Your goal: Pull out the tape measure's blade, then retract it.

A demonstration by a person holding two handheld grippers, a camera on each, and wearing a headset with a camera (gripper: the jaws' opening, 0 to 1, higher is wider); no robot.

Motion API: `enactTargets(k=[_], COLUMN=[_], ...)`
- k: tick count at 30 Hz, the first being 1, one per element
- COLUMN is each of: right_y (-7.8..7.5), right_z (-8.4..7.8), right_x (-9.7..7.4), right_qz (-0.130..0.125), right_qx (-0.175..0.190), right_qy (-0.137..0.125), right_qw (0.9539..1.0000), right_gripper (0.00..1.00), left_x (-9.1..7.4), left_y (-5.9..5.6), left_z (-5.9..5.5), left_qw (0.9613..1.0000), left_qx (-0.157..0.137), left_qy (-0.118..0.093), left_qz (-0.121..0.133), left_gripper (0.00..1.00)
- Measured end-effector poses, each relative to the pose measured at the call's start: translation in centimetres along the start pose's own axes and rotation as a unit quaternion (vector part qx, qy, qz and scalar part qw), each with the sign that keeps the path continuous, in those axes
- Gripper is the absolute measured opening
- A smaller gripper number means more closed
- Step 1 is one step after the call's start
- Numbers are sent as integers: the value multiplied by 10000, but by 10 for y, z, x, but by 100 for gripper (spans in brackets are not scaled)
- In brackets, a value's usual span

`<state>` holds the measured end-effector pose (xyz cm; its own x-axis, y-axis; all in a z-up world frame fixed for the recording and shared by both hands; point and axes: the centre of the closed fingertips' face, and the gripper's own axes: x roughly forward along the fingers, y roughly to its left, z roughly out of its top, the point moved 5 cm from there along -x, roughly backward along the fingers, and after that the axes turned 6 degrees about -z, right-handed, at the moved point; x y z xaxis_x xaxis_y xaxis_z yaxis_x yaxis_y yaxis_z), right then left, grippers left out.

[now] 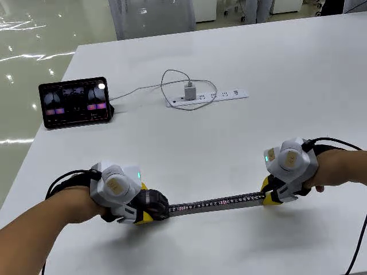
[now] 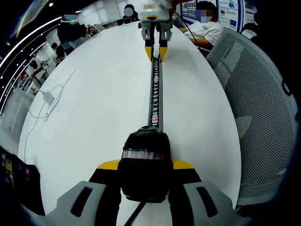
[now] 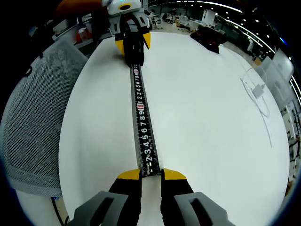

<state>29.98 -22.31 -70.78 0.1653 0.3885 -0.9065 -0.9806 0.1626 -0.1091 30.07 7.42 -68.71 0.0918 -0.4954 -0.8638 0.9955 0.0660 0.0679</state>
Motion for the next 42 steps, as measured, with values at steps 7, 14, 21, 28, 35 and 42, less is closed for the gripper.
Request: enactTargets(k=[7,14,21,28,35,42], right_y=[2,2,2,-2,-6,-2], right_z=[0,0,2,9,15,15], right_x=[0,0,-3,-12,-15,-18], right_qz=[79,71,32,-4,-63,-81], right_qx=[-133,-195,-640,-604,-611,-409], right_qy=[50,57,186,129,94,56], right_qw=[9999,9998,9978,9981,9981,9991], right_gripper=[12,12,14,20,25,34], left_x=[0,-1,-8,-19,-27,-30], left_y=[0,1,4,7,11,11], left_z=[0,0,-7,-6,-4,1], left_qw=[10000,9999,9995,9994,9990,9985], left_qx=[45,-101,-103,-79,-70,-488], left_qy=[1,26,268,311,400,178], left_qz=[-21,-25,-95,-147,-206,-158], left_gripper=[34,34,35,39,44,55])
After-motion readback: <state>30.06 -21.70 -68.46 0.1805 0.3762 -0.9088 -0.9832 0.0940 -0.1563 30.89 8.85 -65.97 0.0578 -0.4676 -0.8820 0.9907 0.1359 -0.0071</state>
